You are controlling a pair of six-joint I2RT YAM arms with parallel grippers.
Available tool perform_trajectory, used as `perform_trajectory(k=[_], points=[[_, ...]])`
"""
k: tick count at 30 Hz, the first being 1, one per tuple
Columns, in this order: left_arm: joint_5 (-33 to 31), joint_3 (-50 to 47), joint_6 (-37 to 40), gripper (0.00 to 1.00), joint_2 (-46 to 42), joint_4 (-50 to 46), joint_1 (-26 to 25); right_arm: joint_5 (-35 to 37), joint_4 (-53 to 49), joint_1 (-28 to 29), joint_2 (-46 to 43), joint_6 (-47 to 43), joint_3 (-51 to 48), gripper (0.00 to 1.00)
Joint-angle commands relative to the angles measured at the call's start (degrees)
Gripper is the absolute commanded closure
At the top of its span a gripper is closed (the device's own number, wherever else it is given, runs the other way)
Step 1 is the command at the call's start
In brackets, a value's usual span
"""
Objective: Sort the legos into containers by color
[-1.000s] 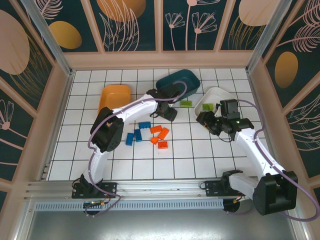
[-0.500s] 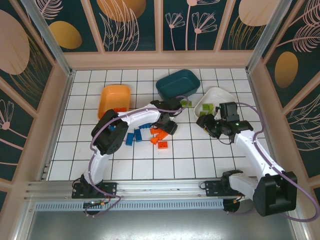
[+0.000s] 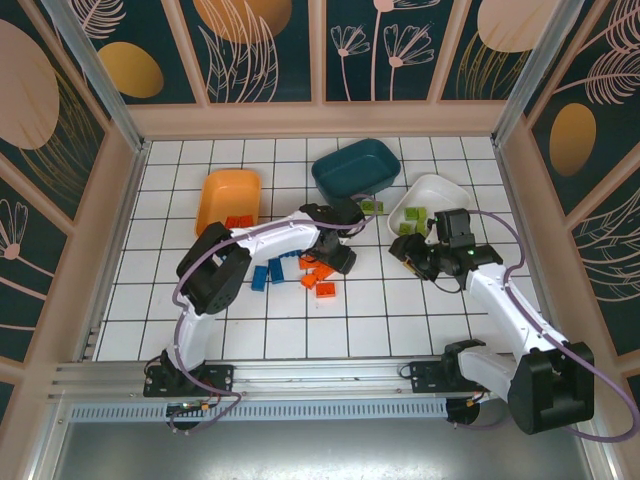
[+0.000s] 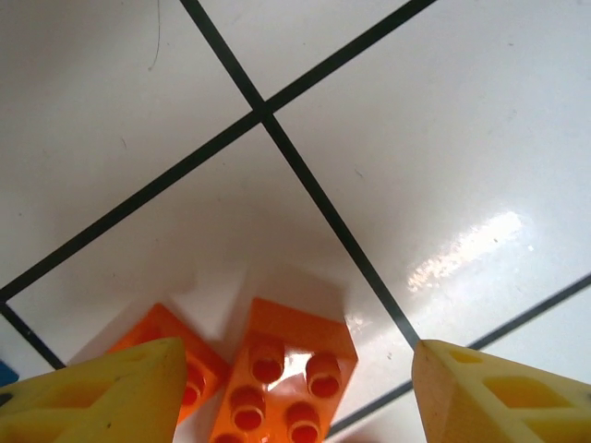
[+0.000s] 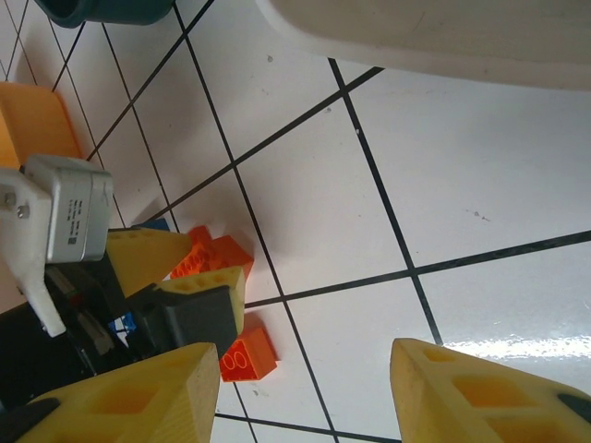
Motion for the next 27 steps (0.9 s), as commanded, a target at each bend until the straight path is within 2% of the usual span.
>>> perform_trajectory(k=[1,16,27], points=[[-0.2,-0.8,-0.9,0.35,-2.7,-2.5,-0.3,0.0,1.8,0.5,-0.8,0.9,-1.1,0.48],[0.5,-2.3,3.5,0.37,1.5,-3.6,-0.5,0.6,0.9,0.5,-0.9,-0.3,-1.2,0.48],[1.9,-0.2,4.2,0.47,4.5,-4.2,-0.6,1.1,1.4,0.4,-0.2,-0.6,-1.4,0.48]])
